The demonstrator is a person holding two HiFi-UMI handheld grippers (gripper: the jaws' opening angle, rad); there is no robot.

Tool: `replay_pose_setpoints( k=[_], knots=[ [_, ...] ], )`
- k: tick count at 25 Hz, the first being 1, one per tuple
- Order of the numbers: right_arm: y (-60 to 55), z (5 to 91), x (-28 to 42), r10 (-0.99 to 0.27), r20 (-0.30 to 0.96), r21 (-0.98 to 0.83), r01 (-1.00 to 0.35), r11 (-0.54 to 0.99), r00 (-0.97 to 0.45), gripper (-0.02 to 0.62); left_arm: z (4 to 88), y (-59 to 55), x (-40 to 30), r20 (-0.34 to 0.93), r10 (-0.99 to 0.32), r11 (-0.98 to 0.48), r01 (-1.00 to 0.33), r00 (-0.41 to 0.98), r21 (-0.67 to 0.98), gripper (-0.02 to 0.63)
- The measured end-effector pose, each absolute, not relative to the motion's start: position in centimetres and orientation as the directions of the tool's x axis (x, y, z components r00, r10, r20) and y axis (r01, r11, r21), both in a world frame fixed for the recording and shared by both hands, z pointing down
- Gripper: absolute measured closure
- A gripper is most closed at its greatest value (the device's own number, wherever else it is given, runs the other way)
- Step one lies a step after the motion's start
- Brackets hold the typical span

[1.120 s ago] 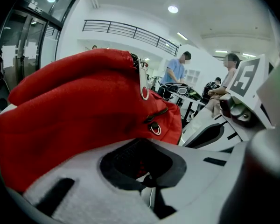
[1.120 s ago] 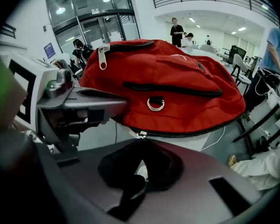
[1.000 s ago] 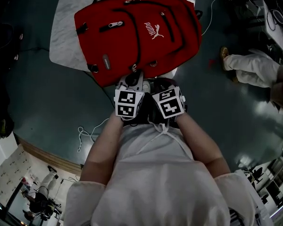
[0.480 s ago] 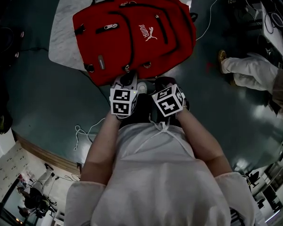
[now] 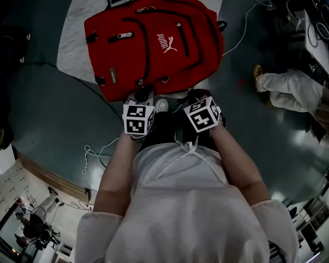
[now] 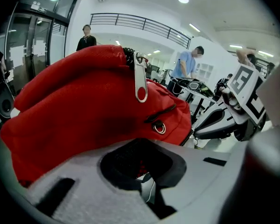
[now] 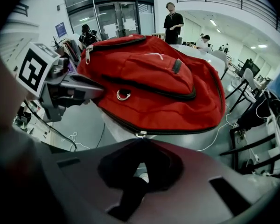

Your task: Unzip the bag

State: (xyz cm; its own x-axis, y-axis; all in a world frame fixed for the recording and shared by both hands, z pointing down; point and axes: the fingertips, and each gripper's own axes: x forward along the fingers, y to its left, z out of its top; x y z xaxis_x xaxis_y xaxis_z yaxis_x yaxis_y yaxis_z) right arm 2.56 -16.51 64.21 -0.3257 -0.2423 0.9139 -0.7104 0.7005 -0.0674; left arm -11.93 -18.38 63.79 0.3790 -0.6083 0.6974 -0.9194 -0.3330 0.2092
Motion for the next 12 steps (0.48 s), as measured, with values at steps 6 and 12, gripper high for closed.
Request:
replay_pose_setpoints(
  k=[6, 12],
  knots=[
    [-18.6, 64.5, 6.2, -0.261, 0.917, -0.058, -0.747, 0.662, -0.303, 0.568, 63.8, -18.4, -12.1, 0.708, -0.617, -0.296, -0.935, 0.343, 0.195, 0.583],
    [-20.6, 64.9, 9.3, -0.274, 0.920, -0.032, -0.749, 0.662, -0.281, 0.568, 63.9, -18.5, -12.2, 0.720, -0.623, -0.253, -0.950, 0.306, 0.186, 0.583]
  ],
)
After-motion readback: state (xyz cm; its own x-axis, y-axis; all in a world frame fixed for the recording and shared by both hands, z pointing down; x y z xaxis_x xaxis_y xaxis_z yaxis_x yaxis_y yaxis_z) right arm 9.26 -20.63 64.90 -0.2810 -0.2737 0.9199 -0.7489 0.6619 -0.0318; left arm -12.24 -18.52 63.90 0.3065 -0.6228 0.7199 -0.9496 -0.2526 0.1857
